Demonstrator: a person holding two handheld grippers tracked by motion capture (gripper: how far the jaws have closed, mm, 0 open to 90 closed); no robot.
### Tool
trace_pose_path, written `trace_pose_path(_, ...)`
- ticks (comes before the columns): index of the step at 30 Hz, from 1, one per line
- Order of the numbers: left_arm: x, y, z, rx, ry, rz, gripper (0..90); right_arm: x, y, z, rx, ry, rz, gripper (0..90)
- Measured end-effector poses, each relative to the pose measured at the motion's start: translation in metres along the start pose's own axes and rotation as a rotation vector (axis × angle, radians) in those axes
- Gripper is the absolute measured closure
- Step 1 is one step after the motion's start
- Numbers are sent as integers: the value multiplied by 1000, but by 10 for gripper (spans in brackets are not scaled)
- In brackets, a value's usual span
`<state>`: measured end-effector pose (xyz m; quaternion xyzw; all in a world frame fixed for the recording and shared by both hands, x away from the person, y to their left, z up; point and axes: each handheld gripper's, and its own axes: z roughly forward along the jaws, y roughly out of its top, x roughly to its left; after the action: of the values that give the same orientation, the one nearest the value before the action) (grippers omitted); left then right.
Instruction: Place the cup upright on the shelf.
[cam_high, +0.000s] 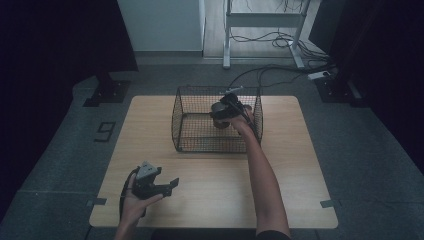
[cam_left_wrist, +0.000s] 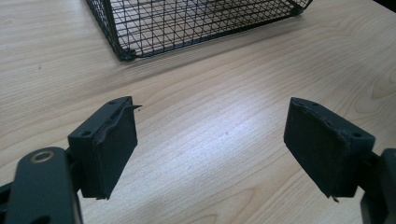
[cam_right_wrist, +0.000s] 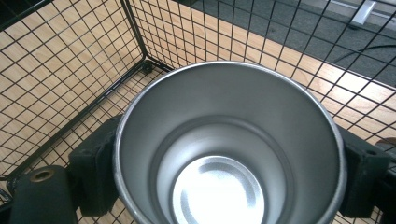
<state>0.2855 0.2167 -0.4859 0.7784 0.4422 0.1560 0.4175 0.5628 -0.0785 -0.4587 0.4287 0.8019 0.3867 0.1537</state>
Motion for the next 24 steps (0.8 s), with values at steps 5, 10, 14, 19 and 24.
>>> trace_pose_path(5,0,0,-1,-2,-2,-1,176,0,-2,6,17,1,1,142)
trace_pose_path(10,1,0,-1,-4,0,-2,175,0,-5,11,37,-2,-1,142)
trace_pose_path(14,2,0,-2,-6,2,-4,176,0,-6,14,52,-3,-1,142)
trace_pose_path(19,0,0,-1,-6,-1,-1,176,-1,-7,16,59,-7,1,142)
trace_pose_path(24,1,1,-2,-6,1,-2,176,-1,-8,19,79,-13,-1,142)
